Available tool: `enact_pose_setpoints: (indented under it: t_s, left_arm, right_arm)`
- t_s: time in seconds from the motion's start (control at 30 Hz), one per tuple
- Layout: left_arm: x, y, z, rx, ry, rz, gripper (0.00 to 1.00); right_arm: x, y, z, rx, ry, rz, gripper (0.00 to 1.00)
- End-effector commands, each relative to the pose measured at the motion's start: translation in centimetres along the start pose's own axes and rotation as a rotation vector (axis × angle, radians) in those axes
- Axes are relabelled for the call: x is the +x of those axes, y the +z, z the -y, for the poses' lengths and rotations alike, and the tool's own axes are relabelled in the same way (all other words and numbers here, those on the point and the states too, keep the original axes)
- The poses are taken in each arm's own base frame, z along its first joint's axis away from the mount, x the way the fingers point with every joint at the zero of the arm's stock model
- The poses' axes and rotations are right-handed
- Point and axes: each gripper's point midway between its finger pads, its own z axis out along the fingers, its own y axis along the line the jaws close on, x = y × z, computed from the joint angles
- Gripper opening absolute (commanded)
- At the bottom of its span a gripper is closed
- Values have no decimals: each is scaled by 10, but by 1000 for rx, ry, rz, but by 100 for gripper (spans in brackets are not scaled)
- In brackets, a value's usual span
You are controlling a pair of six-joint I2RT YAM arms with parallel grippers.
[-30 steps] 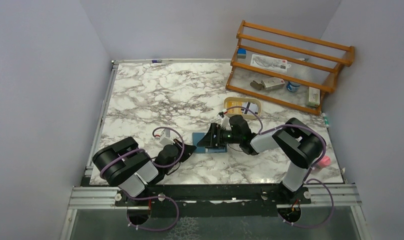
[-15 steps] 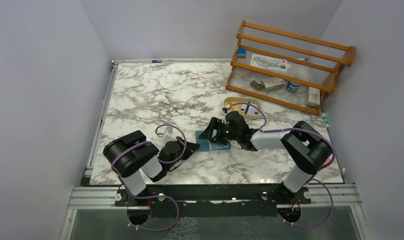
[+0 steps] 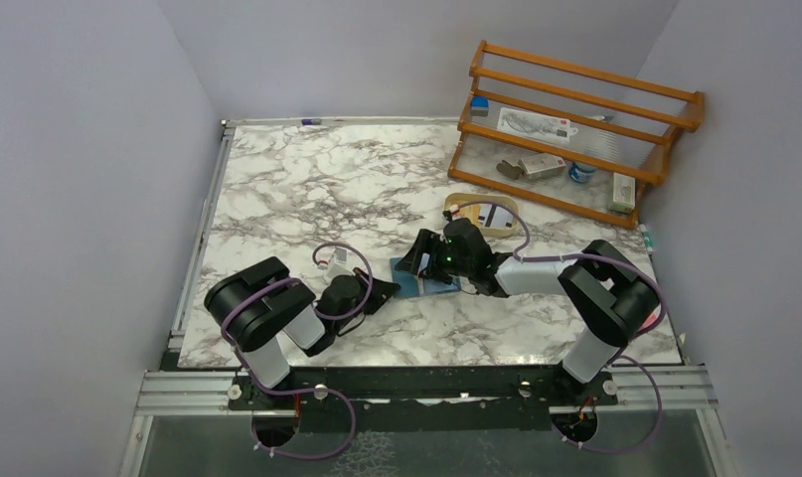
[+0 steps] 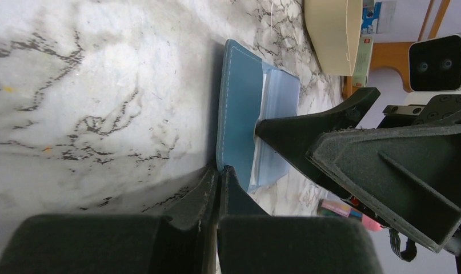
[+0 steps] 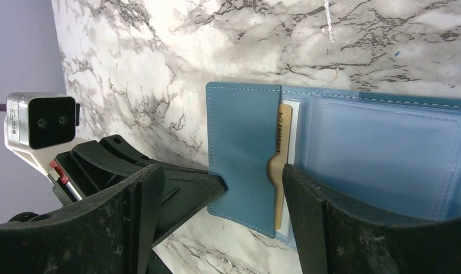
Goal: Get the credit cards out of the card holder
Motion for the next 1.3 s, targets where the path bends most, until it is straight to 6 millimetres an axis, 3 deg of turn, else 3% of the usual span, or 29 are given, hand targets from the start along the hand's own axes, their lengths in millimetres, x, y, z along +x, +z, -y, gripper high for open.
enact_pose_setpoints:
  t_s: [0.0, 0.23, 0.4, 0.6, 0.67, 0.77, 0.93, 1.27]
  left_arm:
    - [32, -27, -97, -351, 96, -162, 0]
    - [31, -27, -96, -352, 97, -161, 0]
    - [30, -26, -94, -361, 115, -164, 0]
    - [29, -22, -88, -356, 131, -168, 0]
    - [30, -21, -88, -358, 133, -174, 0]
    - [32, -20, -87, -357, 135, -186, 0]
    - [34, -18, -87, -358, 140, -197, 0]
    - [36, -13, -84, -348, 159, -212, 0]
  right_arm:
    - [28, -6, 82, 293, -39, -50, 82]
    - [47, -8, 99, 345, -34, -89, 82]
    - [40, -19, 116, 447, -61, -53, 82]
    - [45, -15, 116, 456, -112, -66, 82]
    - [53, -10, 109, 385, -110, -94, 82]
    - [65, 0, 80, 177, -94, -121, 82]
    - [80, 0, 40, -105, -84, -159, 82]
    - [75, -17, -19, -385, -119, -173, 82]
